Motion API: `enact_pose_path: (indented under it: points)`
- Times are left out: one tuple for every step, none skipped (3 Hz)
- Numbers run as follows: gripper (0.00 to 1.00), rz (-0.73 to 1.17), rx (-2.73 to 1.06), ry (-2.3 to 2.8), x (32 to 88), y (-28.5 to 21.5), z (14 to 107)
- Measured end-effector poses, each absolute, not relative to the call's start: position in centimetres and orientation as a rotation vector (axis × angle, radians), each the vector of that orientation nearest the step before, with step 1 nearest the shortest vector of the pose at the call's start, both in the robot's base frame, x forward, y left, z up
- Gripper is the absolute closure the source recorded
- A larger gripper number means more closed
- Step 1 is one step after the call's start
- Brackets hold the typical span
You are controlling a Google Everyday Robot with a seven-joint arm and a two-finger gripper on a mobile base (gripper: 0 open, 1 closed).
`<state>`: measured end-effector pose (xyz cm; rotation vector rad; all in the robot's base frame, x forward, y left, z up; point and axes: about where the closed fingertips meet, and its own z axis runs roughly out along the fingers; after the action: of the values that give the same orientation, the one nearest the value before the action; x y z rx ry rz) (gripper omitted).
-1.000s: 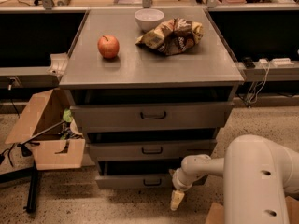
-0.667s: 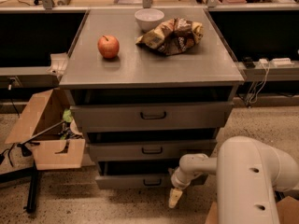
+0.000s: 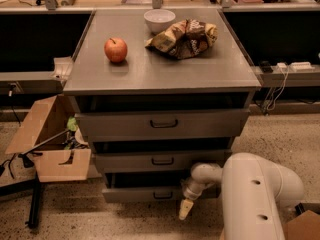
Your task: Open bottom drawer
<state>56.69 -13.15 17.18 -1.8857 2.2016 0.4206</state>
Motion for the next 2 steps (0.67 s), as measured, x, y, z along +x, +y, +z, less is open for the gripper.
enact_pose_path:
  points:
    - [0.19, 0.388, -1.891, 2.198, 56.7, -13.4, 17.7]
    - [0.42, 0.412, -1.9, 2.177, 53.4, -13.4, 18.6]
